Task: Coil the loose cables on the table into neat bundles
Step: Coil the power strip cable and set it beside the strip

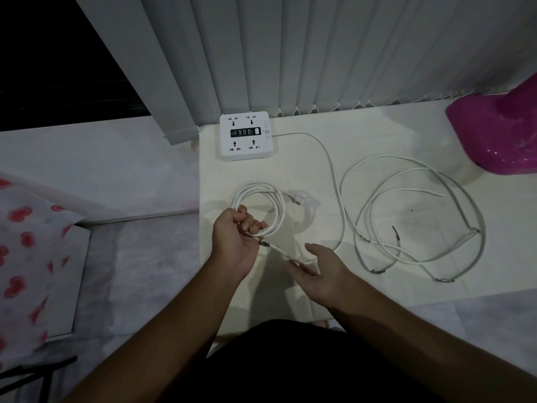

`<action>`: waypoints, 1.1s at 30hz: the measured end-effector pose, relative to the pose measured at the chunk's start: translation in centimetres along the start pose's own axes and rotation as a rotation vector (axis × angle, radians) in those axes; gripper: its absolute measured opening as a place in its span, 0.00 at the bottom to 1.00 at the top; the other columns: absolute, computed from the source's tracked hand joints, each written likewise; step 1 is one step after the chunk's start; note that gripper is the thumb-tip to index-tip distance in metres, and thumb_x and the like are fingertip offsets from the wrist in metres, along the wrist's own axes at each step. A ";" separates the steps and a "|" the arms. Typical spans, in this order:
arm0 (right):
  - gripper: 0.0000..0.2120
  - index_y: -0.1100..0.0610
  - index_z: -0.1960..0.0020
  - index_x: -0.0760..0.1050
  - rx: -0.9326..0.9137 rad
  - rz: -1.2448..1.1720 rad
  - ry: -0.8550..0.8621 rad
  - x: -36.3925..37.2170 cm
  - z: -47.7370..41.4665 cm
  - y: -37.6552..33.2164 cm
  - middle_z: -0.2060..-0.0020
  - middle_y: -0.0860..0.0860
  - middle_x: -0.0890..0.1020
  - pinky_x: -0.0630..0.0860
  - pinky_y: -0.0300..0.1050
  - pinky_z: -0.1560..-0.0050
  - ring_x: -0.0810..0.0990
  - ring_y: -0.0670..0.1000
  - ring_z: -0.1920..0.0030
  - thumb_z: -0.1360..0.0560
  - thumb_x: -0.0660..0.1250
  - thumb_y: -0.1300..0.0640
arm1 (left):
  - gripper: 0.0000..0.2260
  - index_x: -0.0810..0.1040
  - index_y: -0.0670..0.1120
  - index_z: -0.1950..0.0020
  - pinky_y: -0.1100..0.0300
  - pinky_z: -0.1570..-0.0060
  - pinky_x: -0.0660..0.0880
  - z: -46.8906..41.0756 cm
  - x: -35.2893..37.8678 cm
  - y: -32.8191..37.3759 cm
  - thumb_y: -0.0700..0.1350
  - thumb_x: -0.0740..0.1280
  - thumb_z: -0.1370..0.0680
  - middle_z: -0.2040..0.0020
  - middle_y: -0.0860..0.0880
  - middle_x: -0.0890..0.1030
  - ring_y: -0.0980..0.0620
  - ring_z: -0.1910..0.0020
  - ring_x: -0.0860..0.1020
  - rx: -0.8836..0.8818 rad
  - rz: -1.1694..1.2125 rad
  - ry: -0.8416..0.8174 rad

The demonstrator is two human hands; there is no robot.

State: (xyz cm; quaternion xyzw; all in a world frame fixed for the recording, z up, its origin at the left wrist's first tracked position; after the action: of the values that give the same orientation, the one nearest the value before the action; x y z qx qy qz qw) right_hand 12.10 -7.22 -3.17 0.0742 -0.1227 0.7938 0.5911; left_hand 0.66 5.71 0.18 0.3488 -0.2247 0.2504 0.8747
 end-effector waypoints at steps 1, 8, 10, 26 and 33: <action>0.10 0.68 0.51 0.68 -0.001 -0.038 -0.005 0.0 0.1 -0.1 0.48 0.63 0.74 0.82 0.55 0.55 0.80 0.59 0.52 0.21 0.68 0.62 | 0.09 0.68 0.46 0.62 0.56 0.58 0.71 0.0 0.0 0.1 0.37 0.53 0.25 0.75 0.51 0.62 0.52 0.77 0.63 0.000 -0.003 -0.001; 0.13 0.64 0.45 0.70 0.038 0.015 0.002 0.2 0.0 0.1 0.58 0.57 0.70 0.79 0.54 0.58 0.73 0.52 0.61 0.23 0.70 0.61 | 0.08 0.68 0.45 0.63 0.56 0.61 0.71 0.8 0.4 -0.5 0.37 0.53 0.26 0.75 0.51 0.62 0.52 0.77 0.63 -0.033 -0.061 -0.048; 0.11 0.63 0.48 0.71 0.078 0.073 0.005 0.1 0.2 1.0 0.59 0.56 0.68 0.79 0.55 0.59 0.73 0.53 0.61 0.24 0.71 0.60 | 0.08 0.69 0.45 0.63 0.56 0.62 0.71 1.0 0.4 -0.7 0.37 0.54 0.26 0.75 0.51 0.62 0.52 0.77 0.63 -0.048 -0.027 -0.056; 0.27 0.49 0.29 0.72 -0.880 0.913 -0.052 4.3 5.1 -5.7 0.41 0.45 0.79 0.75 0.39 0.45 0.77 0.43 0.43 0.26 0.67 0.64 | 0.07 0.71 0.42 0.62 0.57 0.68 0.62 1.5 0.0 -1.2 0.37 0.54 0.29 0.76 0.50 0.57 0.52 0.79 0.57 -0.160 -0.566 -0.031; 0.22 0.51 0.45 0.82 -0.401 0.937 -0.499 6.0 4.7 -2.7 0.50 0.59 0.85 0.78 0.58 0.42 0.84 0.60 0.45 0.35 0.63 0.65 | 0.08 0.72 0.43 0.65 0.60 0.73 0.57 2.0 1.2 -1.3 0.38 0.54 0.34 0.76 0.51 0.56 0.53 0.79 0.53 -0.306 -0.749 -0.256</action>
State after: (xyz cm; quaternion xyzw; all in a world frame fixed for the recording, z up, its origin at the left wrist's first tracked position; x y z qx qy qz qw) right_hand 12.86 -2.31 3.21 0.0833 -0.4269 0.8908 0.1314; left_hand 1.97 3.77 1.50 0.3008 -0.2240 -0.1664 0.9119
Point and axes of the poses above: each hand's wrist, its own z-axis away from the middle knuckle, its own x-axis out of the palm, y = z × x, the point moved 8 cm from there along -z, towards the middle knuckle
